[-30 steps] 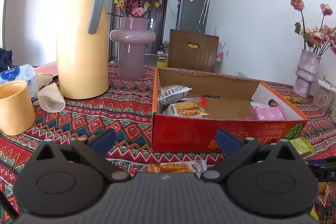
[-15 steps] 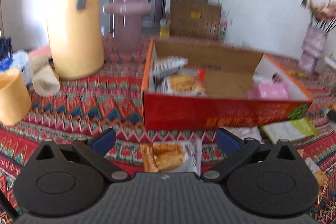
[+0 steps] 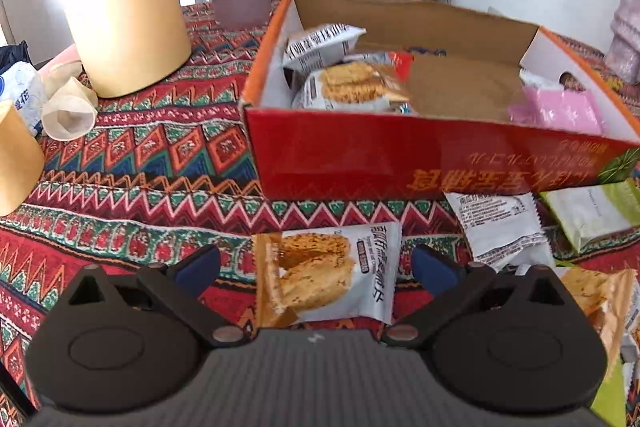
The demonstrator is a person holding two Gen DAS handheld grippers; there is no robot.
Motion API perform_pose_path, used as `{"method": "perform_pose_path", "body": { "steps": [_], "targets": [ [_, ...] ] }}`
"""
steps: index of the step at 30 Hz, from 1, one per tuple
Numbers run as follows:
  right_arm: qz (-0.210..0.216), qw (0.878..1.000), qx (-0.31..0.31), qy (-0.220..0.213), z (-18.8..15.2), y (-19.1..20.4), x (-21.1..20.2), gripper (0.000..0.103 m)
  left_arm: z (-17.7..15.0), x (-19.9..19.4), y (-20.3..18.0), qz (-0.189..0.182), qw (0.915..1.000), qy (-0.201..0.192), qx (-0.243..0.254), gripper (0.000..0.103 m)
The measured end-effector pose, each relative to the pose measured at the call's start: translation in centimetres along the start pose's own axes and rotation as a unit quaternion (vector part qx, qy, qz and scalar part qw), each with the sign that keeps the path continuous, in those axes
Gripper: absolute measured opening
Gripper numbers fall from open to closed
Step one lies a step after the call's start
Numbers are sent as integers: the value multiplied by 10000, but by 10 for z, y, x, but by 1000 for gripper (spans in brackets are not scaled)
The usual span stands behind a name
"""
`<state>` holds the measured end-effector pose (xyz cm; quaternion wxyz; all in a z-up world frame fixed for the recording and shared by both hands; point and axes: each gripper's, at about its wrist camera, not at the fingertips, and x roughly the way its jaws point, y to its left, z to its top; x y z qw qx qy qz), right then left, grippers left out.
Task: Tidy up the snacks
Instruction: 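Grasp a cookie packet with left tool while right tool holds crisp packet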
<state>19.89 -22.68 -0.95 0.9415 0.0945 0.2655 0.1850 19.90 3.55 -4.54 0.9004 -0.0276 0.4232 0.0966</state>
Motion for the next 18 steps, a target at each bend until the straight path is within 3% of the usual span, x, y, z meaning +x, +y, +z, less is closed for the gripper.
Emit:
{"method": "perform_pose_path", "body": {
  "steps": [6,8,15,18],
  "targets": [
    [40,10000,-4,-14,-2,0,-1,40,-1,3,1,-68,10000,0,-11,103],
    [53,10000,6,-3,-3,0,-1,40,-3,0,2,-114,9999,-70,-49,97],
    [98,9999,6,-58,-2,0,-3,40,-8,-14,2,-218,9995,-244,-8,57],
    [119,9999,5,-99,-3,0,-4,40,-10,-20,2,-282,9992,-292,-13,53]
  ]
}}
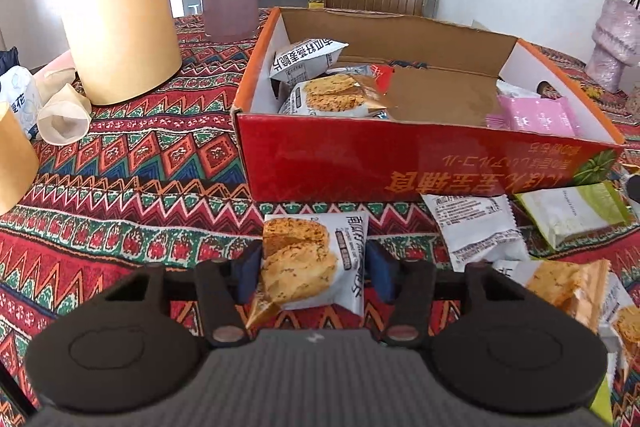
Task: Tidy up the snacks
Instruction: 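Grasp a cookie packet with left tool while right tool holds crisp packet, then lower cookie packet into box with left tool while right tool releases crisp packet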
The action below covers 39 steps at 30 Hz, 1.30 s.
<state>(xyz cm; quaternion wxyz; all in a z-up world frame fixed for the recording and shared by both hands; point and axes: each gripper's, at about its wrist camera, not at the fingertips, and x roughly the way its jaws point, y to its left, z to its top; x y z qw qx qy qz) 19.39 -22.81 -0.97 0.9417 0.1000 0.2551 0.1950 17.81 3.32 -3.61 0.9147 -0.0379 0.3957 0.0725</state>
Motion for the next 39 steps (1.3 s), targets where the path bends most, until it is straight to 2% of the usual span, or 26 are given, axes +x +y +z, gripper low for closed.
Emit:
{"method": "perform_pose_path", "body": {
  "steps": [5,14,21,31,39],
  "targets": [
    [48,10000,-58,-65,-2,2,-3,40,-3,-9,2,-44,9999,-110,-48,51],
    [123,9992,-205,-319,1,10,-15,40,-4,-41,9,-200,9983,-536,-112,51],
    [159,9972,-386,-613,20,26,-32,40,2,-66,8,-447,9942,-972,-125,51],
    [157,9936,-737,-839,55,54,-18,40,33,-74,4,-737,9873,-1386,-237,51],
    [208,9924,-882,-830,80,76,16,40,66,-68,-4,-654,9829,-1703,-234,51]
  ]
}}
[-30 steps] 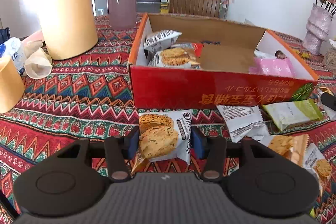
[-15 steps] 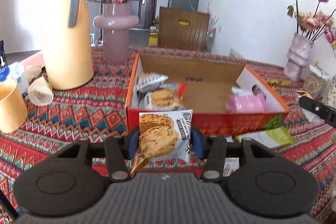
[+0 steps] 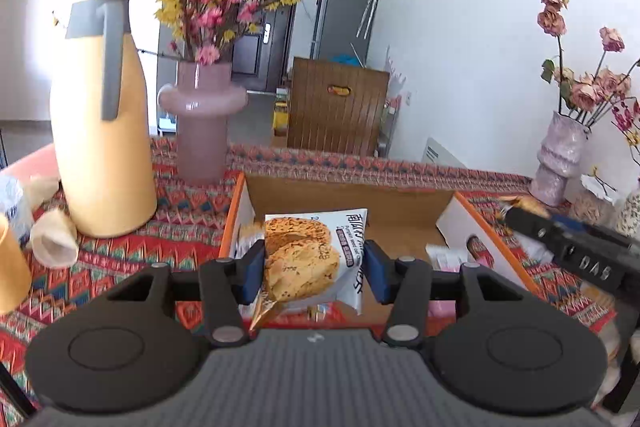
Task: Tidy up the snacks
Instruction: 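Lower cookie packet into box with left tool while right tool releases crisp packet, then lift both open tools out of the box over the snack pile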
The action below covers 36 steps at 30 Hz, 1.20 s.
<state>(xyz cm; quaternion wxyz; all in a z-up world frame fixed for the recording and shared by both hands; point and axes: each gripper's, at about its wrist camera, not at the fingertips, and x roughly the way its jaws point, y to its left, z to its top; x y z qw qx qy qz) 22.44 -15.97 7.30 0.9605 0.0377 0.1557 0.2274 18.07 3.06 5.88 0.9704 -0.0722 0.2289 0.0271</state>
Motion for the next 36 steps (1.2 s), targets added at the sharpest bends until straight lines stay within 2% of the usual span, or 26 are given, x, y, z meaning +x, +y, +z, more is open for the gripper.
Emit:
{"method": "perform_pose_path", "body": {
  "steps": [6,17,20,26,27,28,29,30,31,33,36],
  "targets": [
    [-159,9996,160,187,-15,-2,32,40,9,29,-4,180,9998,-37,126,52],
    [-194,9979,80,610,-35,-1,52,40,-9,57,10,265,9995,132,100,52],
    [-183,9979,64,611,-35,1,51,41,-10,54,10,256,9996,63,83,55],
    [-203,9980,130,592,-36,-2,47,44,-9,45,9,249,9995,-208,62,70],
    [-206,9980,141,579,-36,-2,47,52,-9,43,8,264,9993,-260,53,76],
    [-221,9981,146,565,-36,-1,47,66,-9,41,9,282,9991,-323,36,85],
    [-239,9981,155,540,-36,-2,46,73,-9,39,9,305,9988,-389,5,90],
    [-258,9982,161,515,-36,-2,45,87,-9,37,10,342,9984,-458,-22,99],
    [-279,9983,167,484,-36,-2,44,94,-9,35,10,400,9978,-536,-37,103],
    [-310,9984,190,433,-35,-3,43,102,-9,33,9,396,9975,-593,-31,103],
    [-339,9983,233,411,-35,-5,44,103,-9,35,9,383,9977,-551,-35,103]
  ]
}}
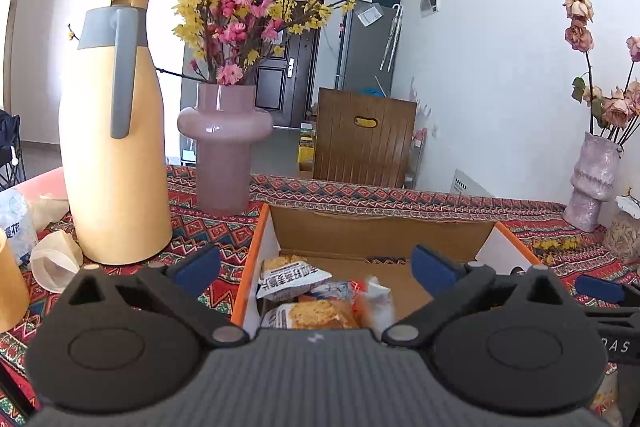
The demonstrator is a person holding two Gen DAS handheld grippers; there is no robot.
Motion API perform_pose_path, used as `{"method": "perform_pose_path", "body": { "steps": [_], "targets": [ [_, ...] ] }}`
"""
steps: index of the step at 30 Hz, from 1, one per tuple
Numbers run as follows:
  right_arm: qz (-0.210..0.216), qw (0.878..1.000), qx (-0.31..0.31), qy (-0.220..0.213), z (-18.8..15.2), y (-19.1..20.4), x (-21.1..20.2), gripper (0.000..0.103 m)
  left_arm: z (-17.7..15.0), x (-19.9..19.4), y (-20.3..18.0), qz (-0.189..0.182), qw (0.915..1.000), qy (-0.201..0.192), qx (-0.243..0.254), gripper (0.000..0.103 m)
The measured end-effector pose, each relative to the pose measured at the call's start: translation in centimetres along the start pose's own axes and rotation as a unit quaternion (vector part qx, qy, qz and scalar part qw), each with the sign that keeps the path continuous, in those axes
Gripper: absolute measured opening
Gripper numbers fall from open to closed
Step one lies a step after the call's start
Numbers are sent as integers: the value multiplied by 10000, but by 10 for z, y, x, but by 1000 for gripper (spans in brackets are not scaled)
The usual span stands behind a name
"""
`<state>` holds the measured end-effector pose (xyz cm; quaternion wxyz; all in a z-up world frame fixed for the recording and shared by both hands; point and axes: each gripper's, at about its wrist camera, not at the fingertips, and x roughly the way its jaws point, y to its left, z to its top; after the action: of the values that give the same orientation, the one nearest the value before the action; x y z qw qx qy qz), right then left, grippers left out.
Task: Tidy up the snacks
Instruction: 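Lift both open tools out of the box over the snack pile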
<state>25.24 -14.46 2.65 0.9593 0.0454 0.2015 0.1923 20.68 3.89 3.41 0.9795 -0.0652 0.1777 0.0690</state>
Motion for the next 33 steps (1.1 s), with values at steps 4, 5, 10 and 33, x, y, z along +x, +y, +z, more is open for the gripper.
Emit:
{"method": "perform_pose_path", "body": {
  "steps": [4,5,10,33],
  "targets": [
    [-33,10000,46,4,-1,-2,1,103,0,0,1,11,10000,29,-28,103],
    [-38,10000,53,-3,-1,-3,1,103,0,0,1,17,10000,35,-32,103],
    [-64,9999,53,-103,3,-3,-3,103,6,-10,-2,147,9998,54,-73,103],
    [-159,9984,-115,524,-39,-33,-63,103,-42,-47,32,59,9983,582,-39,103]
  ]
}}
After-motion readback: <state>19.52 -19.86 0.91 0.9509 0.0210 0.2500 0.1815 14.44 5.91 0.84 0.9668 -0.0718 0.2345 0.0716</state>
